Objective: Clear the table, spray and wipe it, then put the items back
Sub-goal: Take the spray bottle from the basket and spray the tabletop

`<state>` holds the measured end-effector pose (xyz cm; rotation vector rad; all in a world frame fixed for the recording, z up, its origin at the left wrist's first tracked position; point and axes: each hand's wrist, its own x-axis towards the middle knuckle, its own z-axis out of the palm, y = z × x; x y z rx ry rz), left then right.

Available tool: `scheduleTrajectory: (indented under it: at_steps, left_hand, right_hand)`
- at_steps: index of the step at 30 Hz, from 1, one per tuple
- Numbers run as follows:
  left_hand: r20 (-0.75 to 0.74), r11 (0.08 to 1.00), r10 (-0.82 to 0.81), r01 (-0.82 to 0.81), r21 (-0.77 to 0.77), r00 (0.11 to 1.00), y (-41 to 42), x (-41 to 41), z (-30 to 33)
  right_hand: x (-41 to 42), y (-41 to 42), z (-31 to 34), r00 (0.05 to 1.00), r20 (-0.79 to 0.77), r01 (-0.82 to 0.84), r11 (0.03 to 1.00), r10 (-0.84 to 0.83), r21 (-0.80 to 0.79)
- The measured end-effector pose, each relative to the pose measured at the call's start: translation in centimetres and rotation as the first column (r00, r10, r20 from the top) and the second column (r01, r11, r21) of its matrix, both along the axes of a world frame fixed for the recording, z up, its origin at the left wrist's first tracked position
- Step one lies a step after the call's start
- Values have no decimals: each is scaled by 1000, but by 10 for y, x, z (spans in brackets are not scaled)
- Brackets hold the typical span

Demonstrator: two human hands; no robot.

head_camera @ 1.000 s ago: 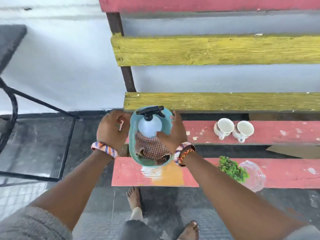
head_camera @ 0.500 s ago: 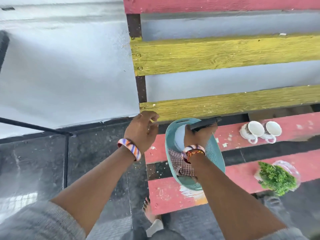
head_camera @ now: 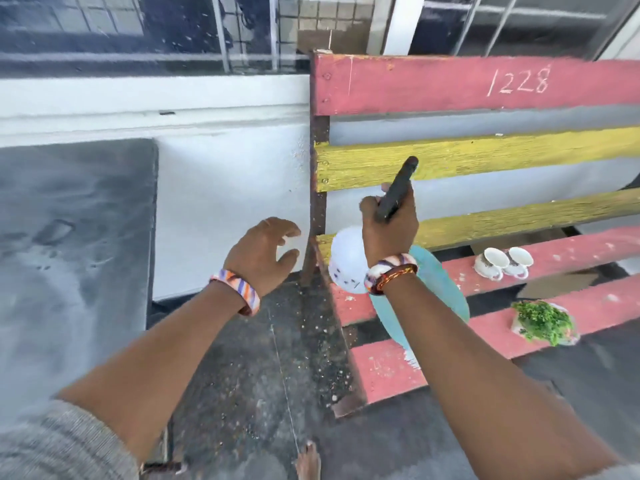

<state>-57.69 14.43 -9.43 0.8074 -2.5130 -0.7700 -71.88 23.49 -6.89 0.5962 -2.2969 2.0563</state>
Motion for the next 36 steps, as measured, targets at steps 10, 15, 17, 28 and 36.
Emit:
scheduleTrajectory:
  at_steps: [10,15,17,28,36]
  left_hand:
    - [198,950,312,-305,-65,929,-129,189,57]
    - [406,895,439,-431,-116,802,-212,313,53]
    - [471,848,510,-514,-133,720,-241,371,46]
    - [381,506,839,-814,-285,388,-272,587,7]
    - [325,758,652,-579,-301,685,-269,578,-2]
  right_hand:
    - [176,-104,87,866,304,-324,909,397,-263]
    - [262,-204,96,571,421,-614,707,705,-351]
    - [301,-245,88,491,462,-724,641,738,-255]
    - [534,-402,73,319,595,-947,277,737,165]
    - [550,-413,67,461,570,-887,370,680,276]
